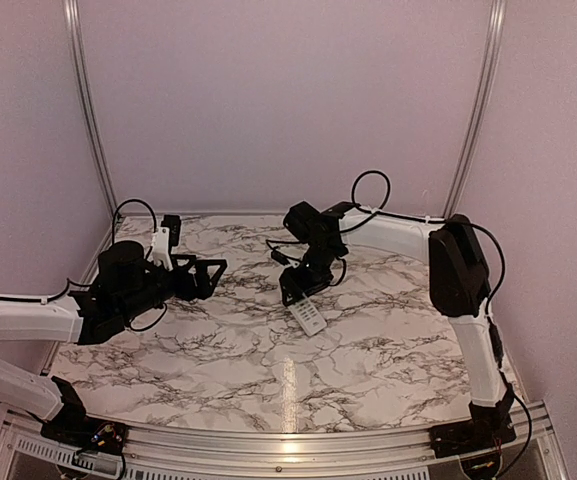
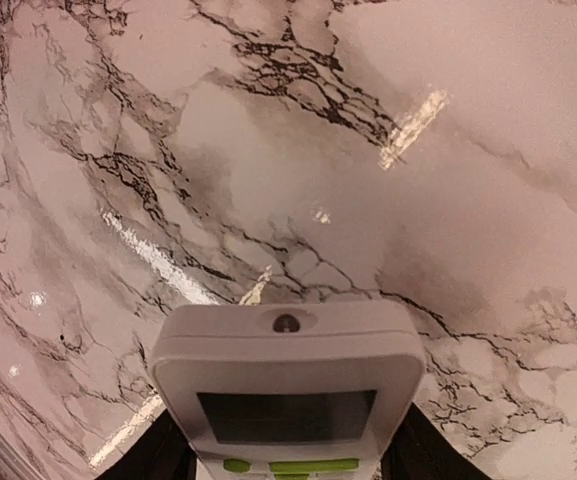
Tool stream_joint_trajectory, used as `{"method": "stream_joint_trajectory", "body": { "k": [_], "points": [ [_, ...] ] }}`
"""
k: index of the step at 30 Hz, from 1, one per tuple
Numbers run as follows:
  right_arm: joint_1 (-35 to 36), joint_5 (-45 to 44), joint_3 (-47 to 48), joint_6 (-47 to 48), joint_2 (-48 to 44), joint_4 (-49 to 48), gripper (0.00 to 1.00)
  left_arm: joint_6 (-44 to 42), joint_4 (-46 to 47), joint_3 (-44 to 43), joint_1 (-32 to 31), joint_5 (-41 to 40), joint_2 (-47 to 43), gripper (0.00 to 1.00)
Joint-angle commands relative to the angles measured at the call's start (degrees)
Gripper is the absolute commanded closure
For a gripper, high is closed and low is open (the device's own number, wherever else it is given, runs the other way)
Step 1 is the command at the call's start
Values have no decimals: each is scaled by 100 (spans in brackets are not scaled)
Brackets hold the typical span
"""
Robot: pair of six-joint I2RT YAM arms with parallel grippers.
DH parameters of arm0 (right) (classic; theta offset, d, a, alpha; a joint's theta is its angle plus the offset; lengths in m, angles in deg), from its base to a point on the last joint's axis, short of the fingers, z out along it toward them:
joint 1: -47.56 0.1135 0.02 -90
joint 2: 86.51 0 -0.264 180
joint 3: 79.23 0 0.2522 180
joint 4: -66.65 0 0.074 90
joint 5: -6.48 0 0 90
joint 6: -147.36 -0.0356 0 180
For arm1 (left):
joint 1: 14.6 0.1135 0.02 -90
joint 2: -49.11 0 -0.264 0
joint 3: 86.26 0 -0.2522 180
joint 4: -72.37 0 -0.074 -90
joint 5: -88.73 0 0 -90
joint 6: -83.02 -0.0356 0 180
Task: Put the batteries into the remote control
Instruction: Place the remote control at the center of the board.
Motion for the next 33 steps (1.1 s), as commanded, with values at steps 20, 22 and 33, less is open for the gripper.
{"method": "stream_joint_trajectory", "body": {
  "k": [20,22,33],
  "points": [
    [39,471,716,-271,589,83,18,-104,435,298,290,570,85,1],
    [41,585,575,-282,375,-49,11,-59,413,286,291,623,47,1],
    [-369,1067,-1705,-378,-1272,-1347,12,160,195,278,291,830,-291,1]
  ]
}}
